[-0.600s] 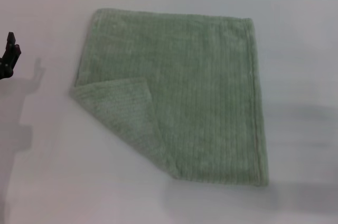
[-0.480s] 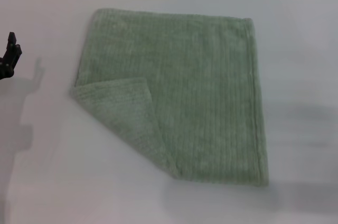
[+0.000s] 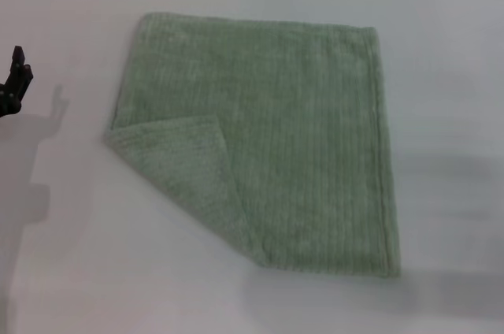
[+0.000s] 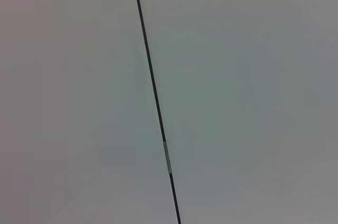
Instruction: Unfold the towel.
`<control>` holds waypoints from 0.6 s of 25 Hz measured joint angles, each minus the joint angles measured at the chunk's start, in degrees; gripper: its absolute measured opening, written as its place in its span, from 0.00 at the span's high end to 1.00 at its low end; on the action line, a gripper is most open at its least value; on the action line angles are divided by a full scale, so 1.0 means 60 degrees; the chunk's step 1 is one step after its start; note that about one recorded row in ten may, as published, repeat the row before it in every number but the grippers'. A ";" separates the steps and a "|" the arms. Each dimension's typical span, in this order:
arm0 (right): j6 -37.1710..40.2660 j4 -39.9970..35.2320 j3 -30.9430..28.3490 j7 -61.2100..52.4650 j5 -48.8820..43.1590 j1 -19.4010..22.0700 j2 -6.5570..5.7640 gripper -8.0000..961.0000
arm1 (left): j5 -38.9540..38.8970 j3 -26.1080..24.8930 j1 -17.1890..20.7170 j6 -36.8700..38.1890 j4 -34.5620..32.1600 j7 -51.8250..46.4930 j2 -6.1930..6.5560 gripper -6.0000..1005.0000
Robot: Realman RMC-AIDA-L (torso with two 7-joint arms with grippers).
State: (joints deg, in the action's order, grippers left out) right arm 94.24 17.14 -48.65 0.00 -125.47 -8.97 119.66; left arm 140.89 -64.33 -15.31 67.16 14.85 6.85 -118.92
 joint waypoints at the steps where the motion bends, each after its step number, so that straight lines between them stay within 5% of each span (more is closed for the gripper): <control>1: 0.0016 0.0011 0.0036 0.0000 -0.0021 -0.0001 -0.0007 0.21 | 0.0000 0.0000 -0.0017 -0.0014 0.0000 0.0000 0.0000 0.17; 15: 0.0053 0.0168 0.0657 0.0015 -0.0051 -0.0392 -0.0068 0.21 | 0.0056 0.0028 -0.0152 -0.0240 0.0000 0.0000 -0.0006 0.17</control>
State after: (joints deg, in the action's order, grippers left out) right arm 94.56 18.14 -44.71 0.09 -125.77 -11.32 119.25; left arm 141.23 -64.17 -16.22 65.72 14.85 6.85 -118.96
